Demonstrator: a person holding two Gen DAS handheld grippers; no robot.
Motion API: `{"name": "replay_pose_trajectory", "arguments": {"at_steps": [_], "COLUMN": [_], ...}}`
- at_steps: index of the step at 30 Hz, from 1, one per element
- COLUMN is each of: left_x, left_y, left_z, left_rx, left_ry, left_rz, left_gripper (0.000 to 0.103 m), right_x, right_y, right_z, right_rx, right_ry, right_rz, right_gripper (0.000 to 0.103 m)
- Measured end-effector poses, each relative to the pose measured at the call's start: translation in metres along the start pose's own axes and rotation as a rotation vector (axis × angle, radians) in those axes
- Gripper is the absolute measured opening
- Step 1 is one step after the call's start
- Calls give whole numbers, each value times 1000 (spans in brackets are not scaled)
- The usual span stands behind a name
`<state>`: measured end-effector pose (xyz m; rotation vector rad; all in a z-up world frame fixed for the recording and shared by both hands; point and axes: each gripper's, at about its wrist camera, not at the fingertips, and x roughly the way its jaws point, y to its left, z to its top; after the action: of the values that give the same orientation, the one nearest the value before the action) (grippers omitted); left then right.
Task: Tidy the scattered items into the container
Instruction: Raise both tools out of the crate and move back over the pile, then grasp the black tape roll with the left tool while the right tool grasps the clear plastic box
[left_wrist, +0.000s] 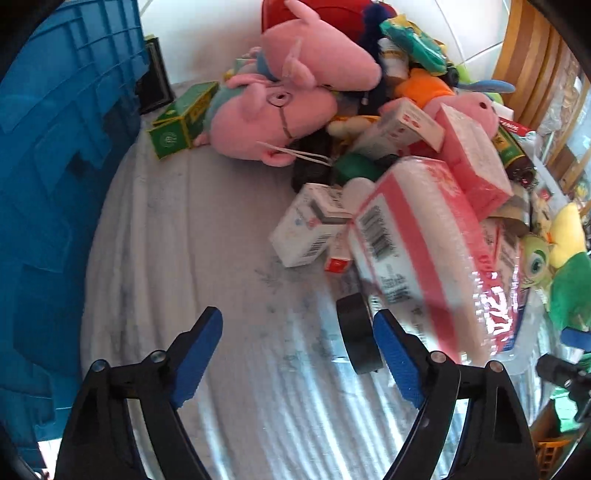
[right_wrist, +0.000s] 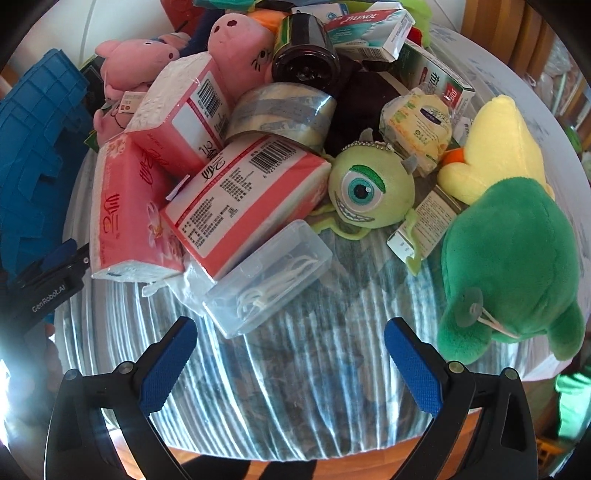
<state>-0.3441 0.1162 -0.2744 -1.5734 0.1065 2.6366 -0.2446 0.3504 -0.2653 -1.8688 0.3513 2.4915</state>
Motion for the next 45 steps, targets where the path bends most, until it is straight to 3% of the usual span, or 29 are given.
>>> {"name": "replay_pose_trajectory", "arguments": {"at_steps": [6, 10, 14, 19, 23, 27, 28, 30, 32, 34, 37, 39, 44, 45], "left_x": [13, 6, 5, 34, 43, 49, 47, 43, 38, 32, 22, 20, 22, 22], "left_y": [23, 24, 8, -14, -18, -21, -20, -18, -14, -8, 2, 5, 0, -4], "left_z": [-14, -17, -17, -15, -11, -13, -13, -15, -18, -23, -27, -26, -21, -21], "left_rx": [-19, -36, 10, 101, 93, 88, 90, 89, 75, 54, 27, 24, 57, 77], "left_ry": [58, 42, 36, 87, 87, 106, 102, 106, 112, 114, 104, 111, 104, 99], "left_rz": [48, -20, -78, -30, -63, -88, -89, -91, -98, -122, -155, -158, -118, -97], "left_gripper": [85, 85, 85, 85, 85, 70, 68, 64, 63, 63, 63, 63, 63, 63], "right_x": [7, 11, 13, 13, 13, 24, 25, 29, 31, 32, 32, 28, 23, 22], "right_y": [-2, -3, -5, -5, 3, 9, 9, 4, -2, -10, -22, -26, -31, -30], "right_z": [-1, -4, -8, -8, -2, -3, -5, -11, -19, -28, -41, -45, -47, -48], "right_rx": [11, 7, 15, 23, 31, 50, 57, 64, 66, 68, 76, 75, 103, 107], "right_ry": [8, 18, 24, 24, -10, -11, -8, 7, 31, 46, 53, 48, 5, -16], "right_rz": [10, -5, -8, -14, 5, -8, -21, -44, -56, -77, -76, -73, -11, -23], "right_gripper": [103, 103, 103, 103, 103, 103, 101, 85, 61, 47, 47, 56, 102, 103]}}
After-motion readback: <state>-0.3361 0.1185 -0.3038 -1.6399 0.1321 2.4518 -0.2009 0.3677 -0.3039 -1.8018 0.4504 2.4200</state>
